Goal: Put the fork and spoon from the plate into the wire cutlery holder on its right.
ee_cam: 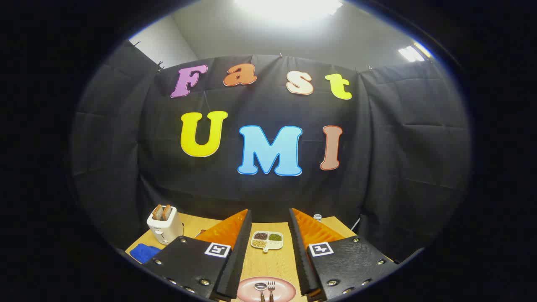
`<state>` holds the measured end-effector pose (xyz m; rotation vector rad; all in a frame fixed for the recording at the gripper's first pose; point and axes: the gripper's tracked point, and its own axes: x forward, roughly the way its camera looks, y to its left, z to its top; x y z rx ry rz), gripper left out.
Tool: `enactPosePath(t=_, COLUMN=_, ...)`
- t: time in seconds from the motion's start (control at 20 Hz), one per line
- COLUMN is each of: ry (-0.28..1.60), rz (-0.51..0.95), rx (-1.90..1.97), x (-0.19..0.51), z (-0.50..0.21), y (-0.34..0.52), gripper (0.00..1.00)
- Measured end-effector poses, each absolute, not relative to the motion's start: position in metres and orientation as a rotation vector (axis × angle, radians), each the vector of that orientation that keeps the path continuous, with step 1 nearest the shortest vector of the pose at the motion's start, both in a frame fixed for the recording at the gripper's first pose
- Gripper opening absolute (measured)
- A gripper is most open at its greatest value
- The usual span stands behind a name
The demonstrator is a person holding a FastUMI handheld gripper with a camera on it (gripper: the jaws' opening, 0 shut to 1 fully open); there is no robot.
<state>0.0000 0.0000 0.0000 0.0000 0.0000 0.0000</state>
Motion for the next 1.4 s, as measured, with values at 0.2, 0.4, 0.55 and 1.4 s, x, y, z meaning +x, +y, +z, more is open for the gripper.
enactPosePath(t=0.2, ry=0.018, rz=0.003, rx=0.013, x=0.005, z=-0.004, y=-0.001, gripper=0.54)
enactPosePath(t=0.4, ry=0.041, rz=-0.004, rx=0.021, x=0.011, z=-0.011, y=-0.003, gripper=0.53)
enactPosePath(t=0.55, ry=0.065, rz=-0.003, rx=0.027, x=0.018, z=-0.017, y=-0.004, gripper=0.54)
enactPosePath(t=1.4, ry=0.984, rz=-0.118, rx=0.051, x=0.012, z=-0.284, y=-0.038, gripper=0.54)
